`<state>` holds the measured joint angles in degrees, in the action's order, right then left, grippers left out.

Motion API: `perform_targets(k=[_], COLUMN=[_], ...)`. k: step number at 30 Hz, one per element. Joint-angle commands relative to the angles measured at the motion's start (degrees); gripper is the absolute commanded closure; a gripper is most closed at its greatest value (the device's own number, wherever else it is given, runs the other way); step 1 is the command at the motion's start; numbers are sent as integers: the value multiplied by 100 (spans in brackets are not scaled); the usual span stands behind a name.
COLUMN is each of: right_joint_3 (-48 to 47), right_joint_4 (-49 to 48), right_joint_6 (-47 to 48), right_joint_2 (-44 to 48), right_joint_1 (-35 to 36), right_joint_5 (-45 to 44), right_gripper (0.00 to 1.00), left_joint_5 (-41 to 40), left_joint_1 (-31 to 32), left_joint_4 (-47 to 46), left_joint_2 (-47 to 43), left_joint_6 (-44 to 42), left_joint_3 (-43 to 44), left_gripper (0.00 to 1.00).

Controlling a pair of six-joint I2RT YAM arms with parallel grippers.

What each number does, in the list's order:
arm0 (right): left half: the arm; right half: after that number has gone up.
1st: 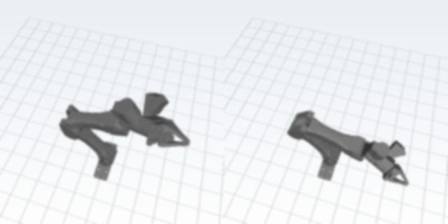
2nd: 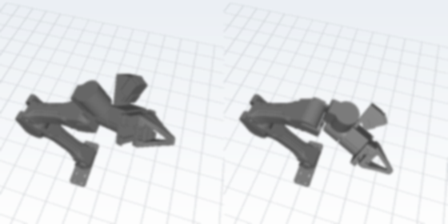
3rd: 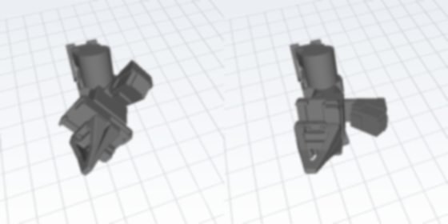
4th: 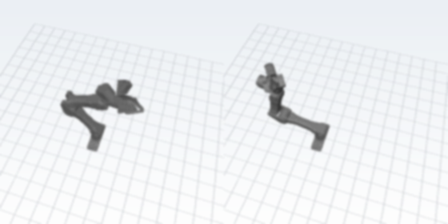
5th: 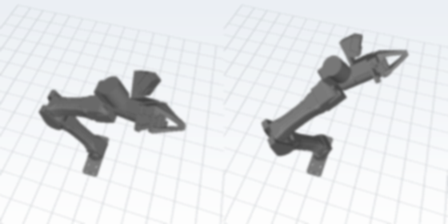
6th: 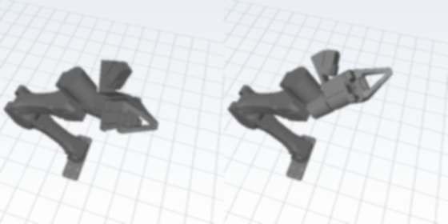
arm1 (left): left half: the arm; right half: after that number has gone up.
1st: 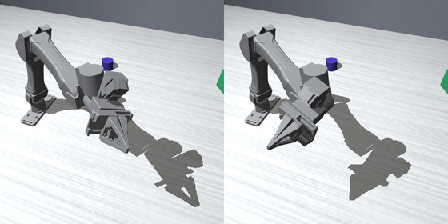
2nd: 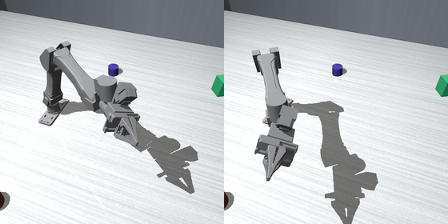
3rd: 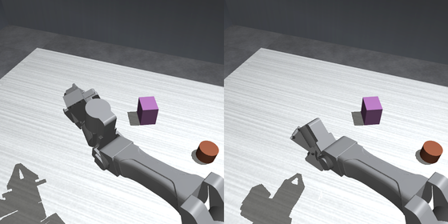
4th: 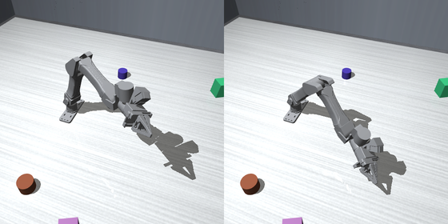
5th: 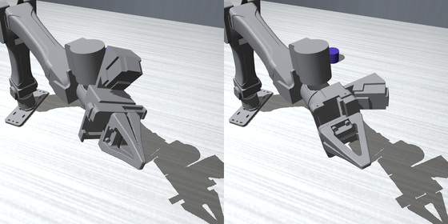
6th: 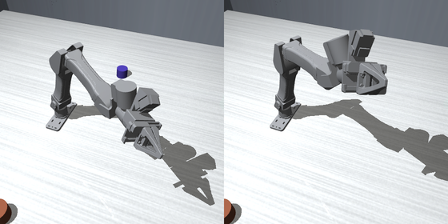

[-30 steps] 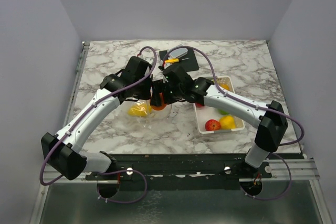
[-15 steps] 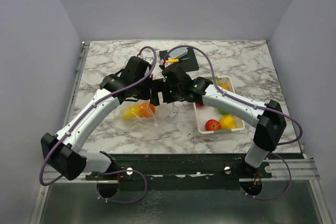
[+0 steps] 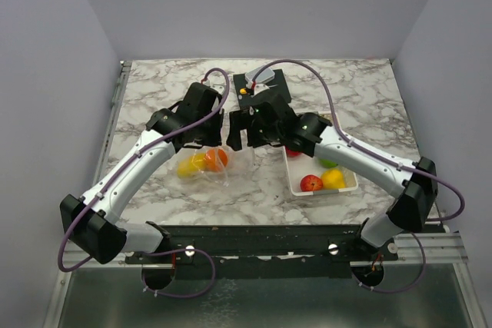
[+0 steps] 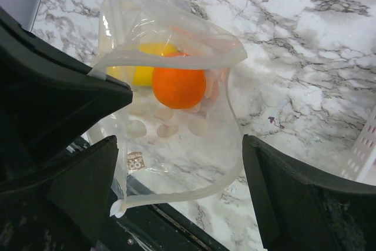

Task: Place the food in the zip-top bag and seal the zipper
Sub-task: Pick up the fake fruit from the bin.

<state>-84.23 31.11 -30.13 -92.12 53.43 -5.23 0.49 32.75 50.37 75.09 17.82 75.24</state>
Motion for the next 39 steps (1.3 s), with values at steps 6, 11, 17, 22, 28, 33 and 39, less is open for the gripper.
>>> perform_targets(k=[6,11,17,22,28,33,39], right_joint_3=[55,204,497,741,1157,1397,1593], right_joint_4=[800,1016,1191,1369,1363,1360,1201], right_joint_6=[-10,-15,2,8,-74,-228,-423], right_joint_2=[656,917,1328,1524,1687,1586,1312], right_joint_1=[36,0,-315,-643,-1239,-1607,-1937], right_joint_5=[-923,-1270,-1458,-1475,-1213,-1160,-1118], right_gripper=[9,10,11,11,11,12,12], left_joint_5=[34,12,43,30,44,41,36], left_joint_1=[20,21,18,20,18,20,21], left_joint_4=[-53,-51,-51,-50,-51,-53,-47], left_joint_2=[-5,22,32,5,14,0,1], left_joint_6=[32,19,20,14,11,5,-7], left_joint_3=[-62,-80,-71,-104,-132,-133,-150], left_gripper=[100,100,100,100,100,100,100])
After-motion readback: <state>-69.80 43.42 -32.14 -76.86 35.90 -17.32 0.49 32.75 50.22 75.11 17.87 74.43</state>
